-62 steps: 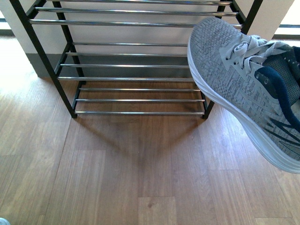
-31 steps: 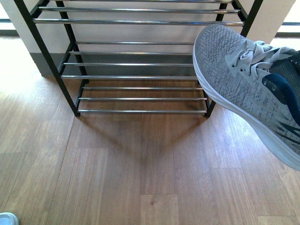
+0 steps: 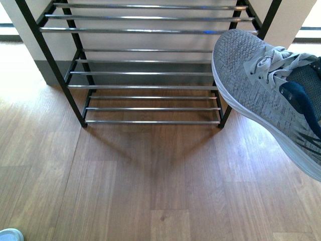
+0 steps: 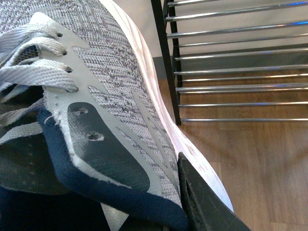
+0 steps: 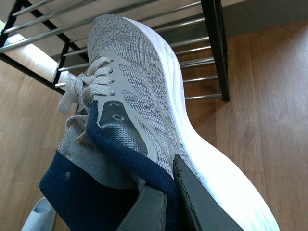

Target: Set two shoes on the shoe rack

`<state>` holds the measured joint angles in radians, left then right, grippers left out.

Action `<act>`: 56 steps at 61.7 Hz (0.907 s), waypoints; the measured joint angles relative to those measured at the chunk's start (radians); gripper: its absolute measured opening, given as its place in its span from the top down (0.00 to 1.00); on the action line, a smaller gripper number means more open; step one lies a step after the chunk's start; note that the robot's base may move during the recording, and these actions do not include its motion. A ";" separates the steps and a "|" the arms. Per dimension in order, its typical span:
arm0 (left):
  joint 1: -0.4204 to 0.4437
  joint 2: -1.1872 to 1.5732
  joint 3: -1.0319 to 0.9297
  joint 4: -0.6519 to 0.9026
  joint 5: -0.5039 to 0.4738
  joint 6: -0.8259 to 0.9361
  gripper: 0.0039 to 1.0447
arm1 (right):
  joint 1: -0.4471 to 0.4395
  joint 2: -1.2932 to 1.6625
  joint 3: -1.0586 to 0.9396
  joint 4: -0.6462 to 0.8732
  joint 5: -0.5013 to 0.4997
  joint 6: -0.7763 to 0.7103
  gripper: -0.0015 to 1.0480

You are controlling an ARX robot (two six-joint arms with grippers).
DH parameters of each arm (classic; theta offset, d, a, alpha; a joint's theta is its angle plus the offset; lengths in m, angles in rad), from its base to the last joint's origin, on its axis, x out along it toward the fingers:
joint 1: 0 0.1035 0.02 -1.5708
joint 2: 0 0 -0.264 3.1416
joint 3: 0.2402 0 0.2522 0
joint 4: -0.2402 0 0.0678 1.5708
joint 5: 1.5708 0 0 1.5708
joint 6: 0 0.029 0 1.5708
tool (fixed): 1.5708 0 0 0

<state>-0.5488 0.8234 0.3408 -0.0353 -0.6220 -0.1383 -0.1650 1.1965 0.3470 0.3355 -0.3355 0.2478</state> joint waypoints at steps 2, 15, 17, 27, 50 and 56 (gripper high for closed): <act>0.000 0.000 0.000 0.000 -0.002 0.000 0.99 | 0.000 0.000 0.000 0.000 -0.001 0.000 0.99; 0.000 0.000 0.000 0.000 -0.003 0.000 0.99 | 0.000 0.000 0.000 0.000 -0.002 0.000 0.99; 0.000 0.000 0.000 0.000 -0.003 0.000 0.99 | 0.000 0.000 0.000 0.000 -0.001 0.000 0.99; 0.000 0.000 0.000 0.000 -0.003 0.000 0.99 | 0.000 0.000 0.000 0.000 -0.001 0.000 0.99; 0.000 0.000 0.000 0.000 -0.006 0.000 0.99 | 0.014 0.034 -0.069 0.263 0.112 -0.030 0.99; 0.000 0.000 0.000 0.000 -0.005 0.000 0.99 | 0.025 0.023 -0.067 0.375 0.175 -0.024 0.99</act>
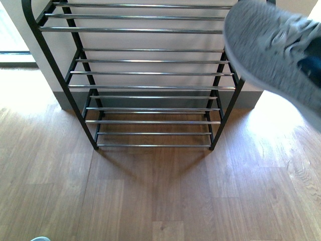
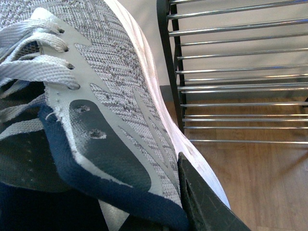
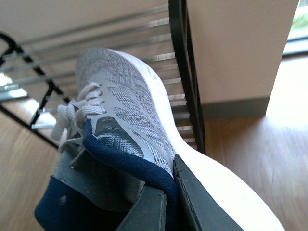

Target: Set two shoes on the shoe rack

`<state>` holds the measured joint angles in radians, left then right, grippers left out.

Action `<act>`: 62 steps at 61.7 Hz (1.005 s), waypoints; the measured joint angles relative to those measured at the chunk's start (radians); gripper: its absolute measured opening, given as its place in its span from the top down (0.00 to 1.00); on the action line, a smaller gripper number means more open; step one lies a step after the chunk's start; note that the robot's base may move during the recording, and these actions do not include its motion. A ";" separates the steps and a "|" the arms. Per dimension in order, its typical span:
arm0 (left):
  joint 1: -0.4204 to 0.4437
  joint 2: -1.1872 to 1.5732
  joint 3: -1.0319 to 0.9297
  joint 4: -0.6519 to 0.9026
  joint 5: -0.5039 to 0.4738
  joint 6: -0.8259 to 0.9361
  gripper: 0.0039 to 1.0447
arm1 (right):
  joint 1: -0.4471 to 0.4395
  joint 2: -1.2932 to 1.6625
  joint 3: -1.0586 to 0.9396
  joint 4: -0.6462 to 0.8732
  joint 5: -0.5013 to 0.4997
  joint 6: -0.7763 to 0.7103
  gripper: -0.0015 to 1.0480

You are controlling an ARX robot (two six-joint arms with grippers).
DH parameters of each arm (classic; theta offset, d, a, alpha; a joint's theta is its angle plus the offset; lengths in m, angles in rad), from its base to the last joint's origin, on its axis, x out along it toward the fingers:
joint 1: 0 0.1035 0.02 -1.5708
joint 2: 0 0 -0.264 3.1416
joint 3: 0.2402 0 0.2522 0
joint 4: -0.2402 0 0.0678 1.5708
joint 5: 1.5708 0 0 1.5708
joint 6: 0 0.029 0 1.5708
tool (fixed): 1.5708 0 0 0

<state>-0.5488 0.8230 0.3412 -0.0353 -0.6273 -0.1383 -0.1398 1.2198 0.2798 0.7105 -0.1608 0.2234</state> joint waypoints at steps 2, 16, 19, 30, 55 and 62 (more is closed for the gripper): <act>0.000 0.000 0.000 0.000 0.000 0.000 0.99 | 0.008 -0.016 0.029 -0.022 0.026 0.012 0.99; 0.000 0.000 0.000 0.000 0.001 0.000 0.99 | 0.147 0.047 0.285 -0.226 0.126 0.146 0.99; 0.000 0.000 0.000 0.000 0.000 0.000 0.99 | 0.189 0.095 0.368 -0.274 0.151 0.180 0.99; 0.000 0.000 0.000 0.000 0.001 0.000 0.99 | 0.283 0.277 0.623 -0.404 0.222 0.291 0.99; 0.000 0.000 0.000 0.000 0.001 0.000 0.99 | 0.322 0.611 1.033 -0.607 0.430 0.437 0.99; 0.000 0.000 0.000 0.000 0.001 0.000 0.99 | 0.321 0.677 1.107 -0.643 0.455 0.450 0.99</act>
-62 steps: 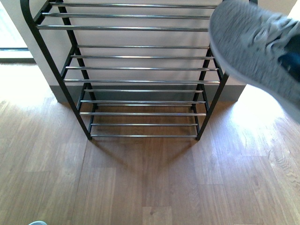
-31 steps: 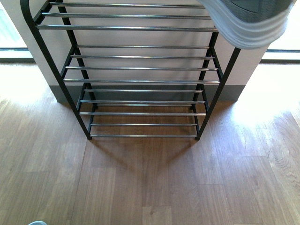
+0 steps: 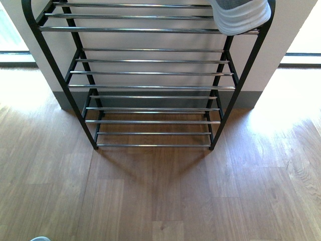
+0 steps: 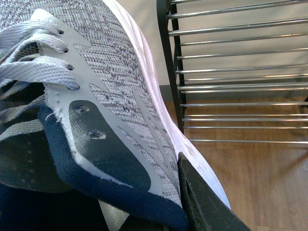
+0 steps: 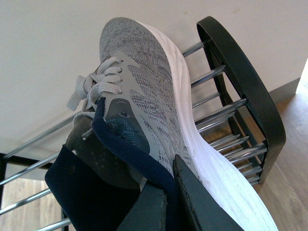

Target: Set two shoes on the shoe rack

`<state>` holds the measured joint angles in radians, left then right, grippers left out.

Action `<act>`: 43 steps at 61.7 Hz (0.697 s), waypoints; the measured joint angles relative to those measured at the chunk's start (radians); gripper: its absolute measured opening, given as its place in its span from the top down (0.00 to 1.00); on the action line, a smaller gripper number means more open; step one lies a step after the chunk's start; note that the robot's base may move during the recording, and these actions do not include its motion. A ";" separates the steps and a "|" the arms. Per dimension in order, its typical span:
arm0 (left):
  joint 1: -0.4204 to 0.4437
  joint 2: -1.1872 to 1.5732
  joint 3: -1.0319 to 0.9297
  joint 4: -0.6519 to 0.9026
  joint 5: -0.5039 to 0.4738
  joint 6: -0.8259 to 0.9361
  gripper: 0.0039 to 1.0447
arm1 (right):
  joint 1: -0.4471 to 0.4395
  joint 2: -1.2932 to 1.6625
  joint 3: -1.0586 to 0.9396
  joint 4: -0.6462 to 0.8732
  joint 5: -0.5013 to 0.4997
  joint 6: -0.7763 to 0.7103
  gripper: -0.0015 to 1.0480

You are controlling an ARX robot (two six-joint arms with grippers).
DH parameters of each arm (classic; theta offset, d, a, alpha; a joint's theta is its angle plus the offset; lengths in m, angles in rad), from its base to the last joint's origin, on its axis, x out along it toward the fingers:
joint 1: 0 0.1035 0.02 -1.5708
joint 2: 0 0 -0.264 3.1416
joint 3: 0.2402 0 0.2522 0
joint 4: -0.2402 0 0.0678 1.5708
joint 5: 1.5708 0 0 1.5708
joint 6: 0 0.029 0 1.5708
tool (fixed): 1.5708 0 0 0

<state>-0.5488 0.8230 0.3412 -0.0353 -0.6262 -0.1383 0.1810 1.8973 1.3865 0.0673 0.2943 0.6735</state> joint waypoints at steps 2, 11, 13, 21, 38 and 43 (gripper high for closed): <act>0.000 0.000 0.000 0.000 0.000 0.000 0.99 | -0.001 0.019 0.018 -0.008 0.009 0.003 0.99; 0.000 0.000 0.000 0.000 0.000 0.000 0.99 | -0.013 0.095 0.092 -0.050 0.028 0.013 0.99; 0.000 0.000 0.000 0.000 0.000 0.000 0.99 | -0.018 0.111 0.106 -0.063 0.028 0.016 0.99; 0.000 0.000 0.000 0.000 0.000 0.000 0.99 | -0.040 0.153 0.149 -0.082 0.040 0.023 0.99; 0.000 0.000 0.000 0.000 0.000 0.000 0.99 | -0.056 0.158 0.159 0.021 0.005 -0.024 0.67; 0.000 0.000 0.000 0.000 0.000 0.000 0.99 | -0.060 0.119 0.122 0.051 -0.027 -0.047 0.54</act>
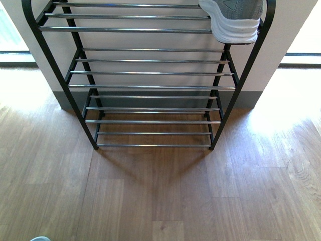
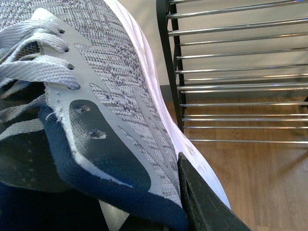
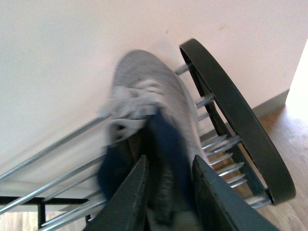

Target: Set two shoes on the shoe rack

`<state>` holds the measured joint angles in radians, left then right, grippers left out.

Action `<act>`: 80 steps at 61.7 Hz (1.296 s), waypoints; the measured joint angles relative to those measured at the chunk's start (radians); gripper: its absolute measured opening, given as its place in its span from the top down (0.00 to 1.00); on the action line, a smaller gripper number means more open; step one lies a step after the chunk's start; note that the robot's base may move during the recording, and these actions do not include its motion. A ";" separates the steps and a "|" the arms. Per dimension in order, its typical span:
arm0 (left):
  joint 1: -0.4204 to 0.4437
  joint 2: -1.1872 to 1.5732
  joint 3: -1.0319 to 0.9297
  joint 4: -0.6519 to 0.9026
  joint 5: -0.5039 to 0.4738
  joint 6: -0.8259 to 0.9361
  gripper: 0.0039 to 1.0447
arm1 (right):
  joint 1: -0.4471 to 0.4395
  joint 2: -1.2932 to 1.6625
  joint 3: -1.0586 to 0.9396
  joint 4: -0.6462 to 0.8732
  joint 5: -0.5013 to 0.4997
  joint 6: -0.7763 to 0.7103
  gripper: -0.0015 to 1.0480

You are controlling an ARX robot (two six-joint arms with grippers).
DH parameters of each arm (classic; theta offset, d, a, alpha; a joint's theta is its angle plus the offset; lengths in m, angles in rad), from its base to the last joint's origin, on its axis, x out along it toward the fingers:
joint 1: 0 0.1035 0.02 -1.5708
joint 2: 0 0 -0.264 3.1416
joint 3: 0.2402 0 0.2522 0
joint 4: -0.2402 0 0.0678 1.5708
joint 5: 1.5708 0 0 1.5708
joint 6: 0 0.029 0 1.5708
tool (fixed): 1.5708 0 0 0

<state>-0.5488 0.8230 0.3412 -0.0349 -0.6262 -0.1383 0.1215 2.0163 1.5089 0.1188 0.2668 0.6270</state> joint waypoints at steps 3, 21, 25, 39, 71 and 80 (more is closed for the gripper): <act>0.000 0.000 0.000 0.000 0.000 0.000 0.99 | -0.002 -0.027 -0.026 0.014 -0.018 -0.013 0.47; 0.000 0.000 0.000 0.000 0.000 0.000 0.99 | -0.061 -0.323 -0.349 0.210 -0.227 -0.128 0.08; 0.000 0.000 0.000 0.000 0.000 0.000 0.99 | -0.082 -0.401 -0.450 0.271 -0.282 -0.160 0.09; 0.000 0.000 0.000 0.000 0.000 0.000 0.99 | -0.129 -0.704 -0.836 0.486 -0.471 -0.307 0.09; 0.000 0.000 0.000 0.000 0.000 0.000 0.99 | -0.129 -0.887 -1.225 0.719 -0.274 -0.550 0.28; 0.000 0.000 0.000 0.000 -0.002 0.000 0.99 | -0.124 -0.962 -1.295 0.714 -0.270 -0.597 0.50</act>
<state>-0.5488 0.8230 0.3412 -0.0353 -0.6277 -0.1383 -0.0029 1.0546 0.2134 0.8326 -0.0029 0.0299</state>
